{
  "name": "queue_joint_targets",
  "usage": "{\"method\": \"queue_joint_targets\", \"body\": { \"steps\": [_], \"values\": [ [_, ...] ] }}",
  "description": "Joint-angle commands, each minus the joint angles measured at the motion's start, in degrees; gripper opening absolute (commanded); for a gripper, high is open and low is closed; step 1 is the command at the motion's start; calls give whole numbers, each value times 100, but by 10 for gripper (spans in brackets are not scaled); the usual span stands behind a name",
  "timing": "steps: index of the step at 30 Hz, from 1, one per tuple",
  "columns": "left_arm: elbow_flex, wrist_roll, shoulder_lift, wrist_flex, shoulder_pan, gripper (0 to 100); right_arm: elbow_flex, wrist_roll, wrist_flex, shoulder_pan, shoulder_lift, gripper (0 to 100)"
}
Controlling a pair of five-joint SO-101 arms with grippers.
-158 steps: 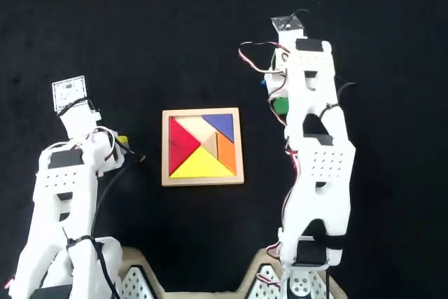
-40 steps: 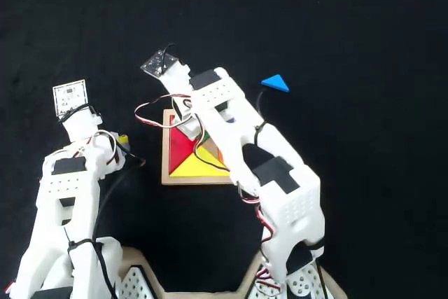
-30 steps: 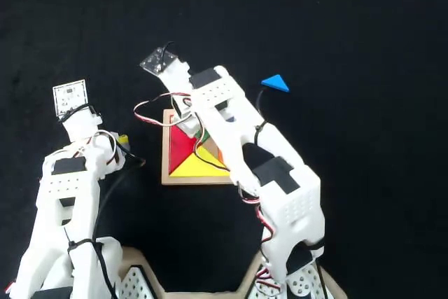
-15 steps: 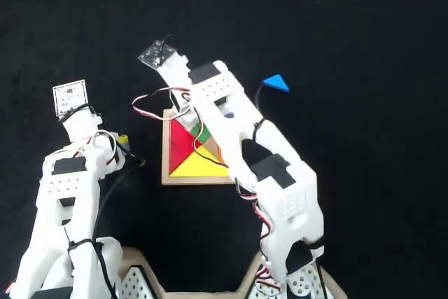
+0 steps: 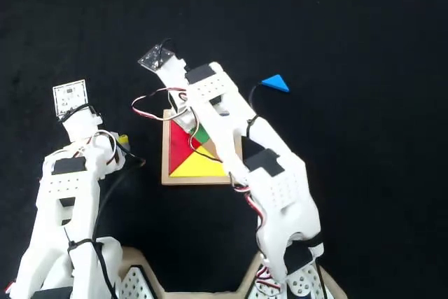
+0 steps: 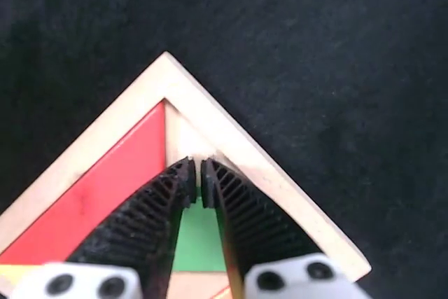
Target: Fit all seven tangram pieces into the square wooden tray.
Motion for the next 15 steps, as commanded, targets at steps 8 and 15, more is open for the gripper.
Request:
{"method": "queue_joint_targets", "body": {
  "steps": [8,15],
  "values": [
    [-40,0,-141,-88,40,234,-444,26,466,79,-1024,11],
    [-40,0,-141,-88,40,234,-215,26,440,1327,-1868,11]
  ]
}}
